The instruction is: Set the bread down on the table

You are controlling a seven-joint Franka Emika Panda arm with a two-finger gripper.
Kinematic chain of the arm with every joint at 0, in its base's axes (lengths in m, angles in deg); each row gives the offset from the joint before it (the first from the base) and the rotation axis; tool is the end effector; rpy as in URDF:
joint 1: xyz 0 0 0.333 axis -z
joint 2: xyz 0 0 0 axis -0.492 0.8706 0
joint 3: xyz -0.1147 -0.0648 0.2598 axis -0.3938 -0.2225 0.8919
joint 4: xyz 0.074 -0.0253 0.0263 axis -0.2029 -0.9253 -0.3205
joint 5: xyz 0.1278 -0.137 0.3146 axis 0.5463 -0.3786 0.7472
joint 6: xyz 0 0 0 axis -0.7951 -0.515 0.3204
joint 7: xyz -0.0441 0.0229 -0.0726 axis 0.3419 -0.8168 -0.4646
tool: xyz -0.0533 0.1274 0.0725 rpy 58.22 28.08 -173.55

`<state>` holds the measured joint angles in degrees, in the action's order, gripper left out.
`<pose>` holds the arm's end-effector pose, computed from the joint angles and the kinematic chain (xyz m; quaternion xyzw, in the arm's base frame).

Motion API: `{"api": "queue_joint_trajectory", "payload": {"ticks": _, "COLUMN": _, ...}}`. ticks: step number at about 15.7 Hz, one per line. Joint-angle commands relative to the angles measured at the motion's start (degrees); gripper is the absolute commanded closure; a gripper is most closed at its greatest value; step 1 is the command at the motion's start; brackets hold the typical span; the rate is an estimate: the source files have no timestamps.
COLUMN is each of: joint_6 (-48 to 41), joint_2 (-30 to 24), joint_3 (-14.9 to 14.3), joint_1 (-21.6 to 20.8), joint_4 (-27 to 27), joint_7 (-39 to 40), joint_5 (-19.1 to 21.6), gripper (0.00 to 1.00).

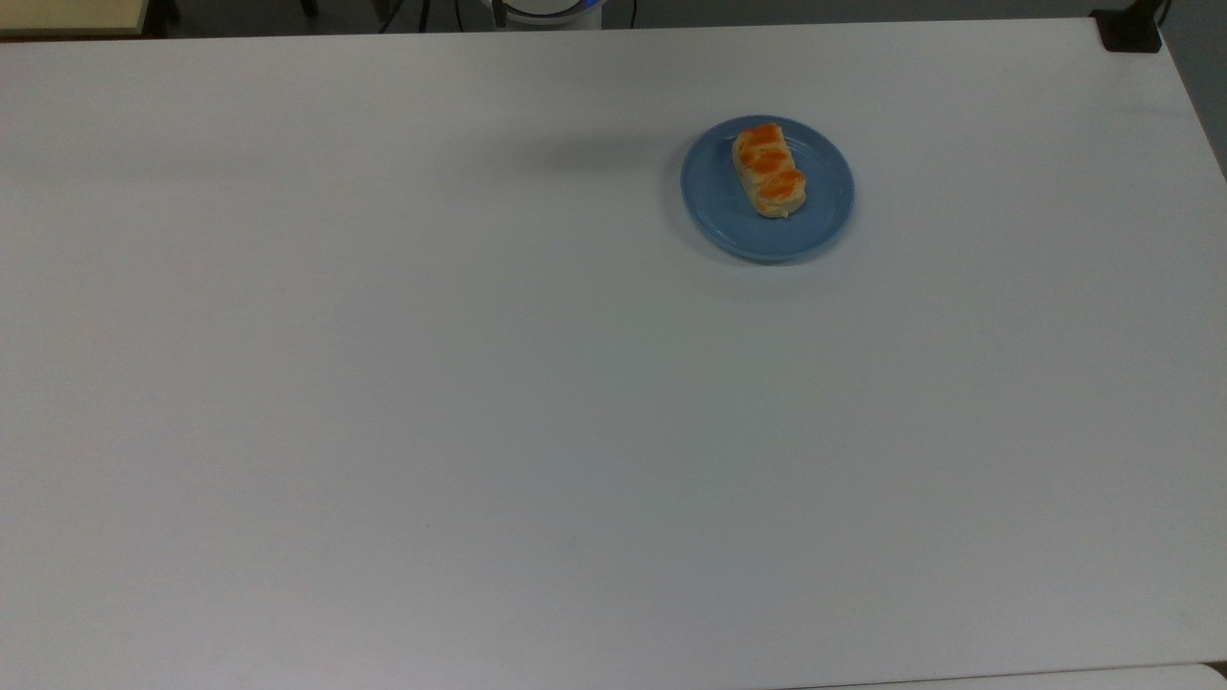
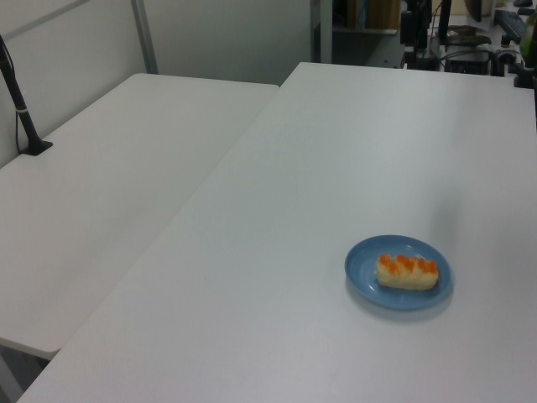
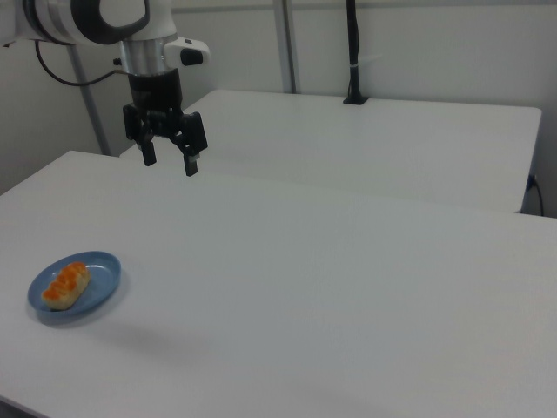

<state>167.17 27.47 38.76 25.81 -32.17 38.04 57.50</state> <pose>0.5172 -0.0245 0.5410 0.9991 -0.0116 -0.0405 0.0004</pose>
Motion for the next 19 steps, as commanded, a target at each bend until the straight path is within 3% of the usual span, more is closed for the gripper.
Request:
{"api": "queue_joint_trajectory", "payload": {"ticks": 1, "joint_6": 0.31, "joint_2": 0.21, "joint_3": -0.15, "joint_1": -2.92, "joint_4": 0.67, "joint_7": 0.04, "joint_5": 0.49, "gripper": 0.00}}
{"api": "queue_joint_trajectory", "payload": {"ticks": 3, "joint_6": 0.05, "joint_2": 0.04, "joint_3": -0.15, "joint_1": -6.86, "joint_4": -0.56, "joint_7": -0.05, "joint_5": 0.58, "gripper": 0.00}}
{"api": "queue_joint_trajectory", "payload": {"ticks": 6, "joint_6": 1.54, "joint_2": -2.24, "joint_3": 0.29, "joint_1": -12.93, "joint_4": -7.31, "joint_7": -0.57, "joint_5": 0.93, "gripper": 0.00}}
{"api": "queue_joint_trajectory", "payload": {"ticks": 13, "joint_6": 16.46, "joint_2": -1.72, "joint_3": 5.48, "joint_1": -20.14, "joint_4": -21.21, "joint_7": -9.26, "joint_5": 0.67, "gripper": 0.00}}
{"api": "queue_joint_trajectory", "payload": {"ticks": 19, "joint_6": 21.84, "joint_2": 5.64, "joint_3": 5.57, "joint_1": -27.26, "joint_4": -22.45, "joint_7": -15.06, "joint_5": -0.21, "gripper": 0.00}}
